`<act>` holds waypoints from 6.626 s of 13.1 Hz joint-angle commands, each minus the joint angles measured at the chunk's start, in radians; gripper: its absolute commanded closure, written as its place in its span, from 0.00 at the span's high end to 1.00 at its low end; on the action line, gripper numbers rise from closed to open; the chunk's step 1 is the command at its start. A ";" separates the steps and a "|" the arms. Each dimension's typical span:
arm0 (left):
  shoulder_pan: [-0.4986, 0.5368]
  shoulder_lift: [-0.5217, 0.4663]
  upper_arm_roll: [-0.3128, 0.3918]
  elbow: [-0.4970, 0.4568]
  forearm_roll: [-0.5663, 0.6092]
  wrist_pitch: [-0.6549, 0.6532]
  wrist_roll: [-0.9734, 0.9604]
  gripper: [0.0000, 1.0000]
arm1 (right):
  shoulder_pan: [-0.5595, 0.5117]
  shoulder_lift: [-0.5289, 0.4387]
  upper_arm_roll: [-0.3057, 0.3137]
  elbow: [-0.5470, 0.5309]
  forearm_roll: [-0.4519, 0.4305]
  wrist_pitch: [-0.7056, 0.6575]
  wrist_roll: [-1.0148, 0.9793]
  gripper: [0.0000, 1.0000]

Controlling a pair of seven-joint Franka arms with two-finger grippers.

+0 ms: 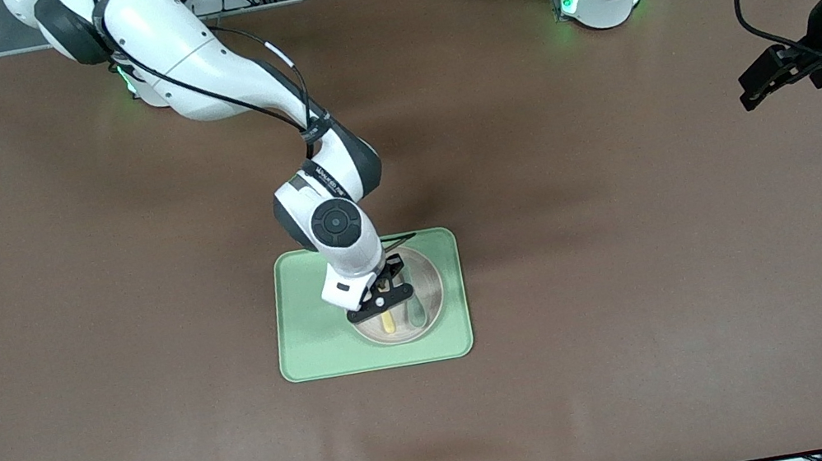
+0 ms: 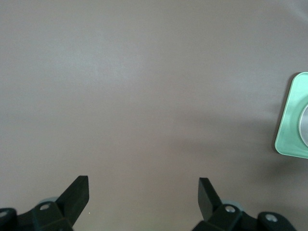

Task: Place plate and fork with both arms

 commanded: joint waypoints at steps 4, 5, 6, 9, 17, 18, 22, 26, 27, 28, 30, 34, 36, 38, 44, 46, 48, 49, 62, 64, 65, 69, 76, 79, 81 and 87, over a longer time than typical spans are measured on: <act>0.019 -0.031 -0.010 -0.035 -0.019 0.020 0.018 1.00 | 0.005 0.006 -0.011 0.053 -0.009 -0.044 0.066 0.00; 0.019 -0.031 -0.010 -0.035 -0.019 0.020 0.018 1.00 | -0.004 0.003 -0.009 0.082 -0.004 -0.085 0.066 0.00; 0.019 -0.031 -0.010 -0.034 -0.019 0.020 0.018 1.00 | -0.009 0.000 -0.009 0.114 0.004 -0.137 0.072 0.00; 0.017 -0.029 -0.011 -0.035 -0.018 0.018 0.018 1.00 | -0.070 -0.026 0.000 0.132 0.070 -0.173 0.052 0.00; 0.011 -0.025 -0.013 -0.035 -0.018 0.018 0.020 1.00 | -0.217 -0.194 0.022 -0.158 0.248 -0.048 -0.216 0.00; 0.010 -0.023 -0.019 -0.035 -0.018 0.018 0.020 1.00 | -0.230 -0.230 0.023 -0.228 0.281 0.004 -0.251 0.00; 0.010 -0.020 -0.027 -0.040 -0.016 0.018 0.018 1.00 | -0.241 -0.299 0.023 -0.436 0.430 0.203 -0.405 0.00; 0.010 -0.020 -0.028 -0.038 -0.016 0.020 0.018 1.00 | -0.227 -0.275 0.023 -0.460 0.543 0.292 -0.459 0.00; 0.010 -0.020 -0.028 -0.038 -0.016 0.020 0.018 1.00 | -0.218 -0.271 0.023 -0.460 0.548 0.298 -0.459 0.00; 0.010 -0.020 -0.028 -0.038 -0.016 0.020 0.018 1.00 | -0.216 -0.270 0.023 -0.463 0.550 0.298 -0.462 0.00; 0.010 -0.020 -0.028 -0.038 -0.016 0.020 0.018 1.00 | -0.216 -0.262 0.023 -0.473 0.551 0.299 -0.489 0.00; 0.008 -0.017 -0.028 -0.037 -0.016 0.020 0.018 1.00 | -0.216 -0.227 0.023 -0.471 0.553 0.307 -0.491 0.01; 0.005 -0.015 -0.028 -0.035 -0.016 0.020 0.017 1.00 | -0.216 -0.228 0.023 -0.464 0.554 0.293 -0.486 0.42; 0.000 -0.014 -0.028 -0.034 -0.016 0.020 0.015 1.00 | -0.218 -0.231 0.020 -0.413 0.553 0.266 -0.485 0.57; -0.001 -0.014 -0.028 -0.028 -0.018 0.020 0.014 1.00 | -0.233 -0.268 -0.017 -0.327 0.516 0.064 -0.480 0.61; -0.003 -0.012 -0.028 -0.026 -0.018 0.020 0.014 1.00 | -0.231 -0.268 -0.058 -0.243 0.449 -0.060 -0.479 0.62; -0.003 -0.014 -0.028 -0.026 -0.018 0.018 0.018 1.00 | -0.233 -0.288 -0.109 -0.179 0.409 -0.206 -0.479 0.62; -0.003 -0.014 -0.028 -0.024 -0.016 0.018 0.018 1.00 | -0.231 -0.300 -0.139 -0.143 0.397 -0.287 -0.477 0.62; 0.013 -0.028 -0.043 -0.024 -0.058 -0.014 0.020 1.00 | -0.493 -0.440 -0.292 0.050 0.277 -0.912 -0.557 0.96; 0.013 -0.035 -0.043 -0.026 -0.058 -0.014 0.020 1.00 | -0.605 -0.503 -0.182 0.046 0.237 -0.922 -0.561 1.00; 0.011 -0.037 -0.043 -0.027 -0.056 -0.015 0.020 1.00 | -0.645 -0.530 -0.137 0.040 0.228 -0.940 -0.557 1.00; 0.010 -0.040 -0.045 -0.027 -0.045 -0.029 0.026 1.00 | -0.655 -0.690 -0.091 -0.077 0.148 -0.925 -0.497 1.00; 0.023 -0.066 -0.044 -0.027 -0.039 -0.051 0.087 1.00 | -0.676 -0.799 0.063 -0.112 0.025 -0.906 -0.256 1.00; 0.023 -0.071 -0.040 -0.027 -0.039 -0.051 0.092 1.00 | -0.704 -0.758 0.055 -0.034 0.015 -0.920 -0.399 1.00; 0.025 -0.074 -0.039 -0.029 -0.036 -0.051 0.121 1.00 | -0.704 -0.761 0.067 0.022 0.002 -0.944 -0.434 1.00; 0.025 -0.078 -0.039 -0.028 -0.019 -0.051 0.132 1.00 | -0.690 -0.949 0.063 -0.219 0.015 -0.807 -0.437 1.00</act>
